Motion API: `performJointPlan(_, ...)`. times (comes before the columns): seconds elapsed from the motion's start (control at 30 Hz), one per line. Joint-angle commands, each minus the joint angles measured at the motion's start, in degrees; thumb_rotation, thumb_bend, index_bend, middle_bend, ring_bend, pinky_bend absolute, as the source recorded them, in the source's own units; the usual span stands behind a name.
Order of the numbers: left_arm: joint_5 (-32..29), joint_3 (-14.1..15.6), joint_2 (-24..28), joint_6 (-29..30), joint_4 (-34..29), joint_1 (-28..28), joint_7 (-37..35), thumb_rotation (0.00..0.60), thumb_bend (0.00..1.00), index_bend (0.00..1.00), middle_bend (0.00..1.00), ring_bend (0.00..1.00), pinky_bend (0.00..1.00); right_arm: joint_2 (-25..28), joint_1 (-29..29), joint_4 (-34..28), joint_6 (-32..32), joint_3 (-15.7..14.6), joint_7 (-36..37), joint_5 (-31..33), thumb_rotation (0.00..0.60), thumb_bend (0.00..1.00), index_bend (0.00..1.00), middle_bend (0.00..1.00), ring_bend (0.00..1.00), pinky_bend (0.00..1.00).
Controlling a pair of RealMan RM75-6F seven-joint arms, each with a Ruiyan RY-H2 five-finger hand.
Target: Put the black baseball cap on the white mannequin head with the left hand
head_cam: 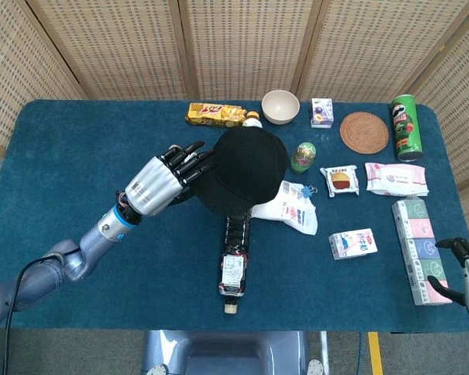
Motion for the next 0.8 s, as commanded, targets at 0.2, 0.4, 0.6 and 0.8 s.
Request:
performJointPlan(0.2,-3.0,0.4,9.8,-5.2,-16.1,4.1,3.3,0.6,0.19,0.14,0.14,0.07,0.41,0.2,0.6,0.1,-0.7,0.2,0.3,0.1,0.6,0.15,0.38,0.41,0.44,0.45)
performJointPlan(0.4,-5.0,0.1,15.6,-6.6,-24.3,7.2,5.8,0.6,0.18,0.13,0.13,0.06,0.41,0.3,1.3,0.2,-1.9,0.4,0.9,0.3,0.6,0.15,0.38,0.41,0.44,0.45)
performJointPlan(0.6,-7.8,0.3,20.4,-6.0,-30.2,12.1,7.1,0.6,0.18,0.15,0.13,0.06,0.41,0.5,2.3,0.2,-3.3,0.6,1.3,0.5,0.6,0.15,0.38,0.41,0.44,0.45)
performJointPlan(0.8,-11.9,1.6,25.4,-7.1,-36.7,17.0,9.1,0.6,0.18,0.28,0.14,0.07,0.42,0.7,3.2,0.1,-4.8,0.7,1.2,1.1,0.6,0.15,0.38,0.41,0.44,0.45)
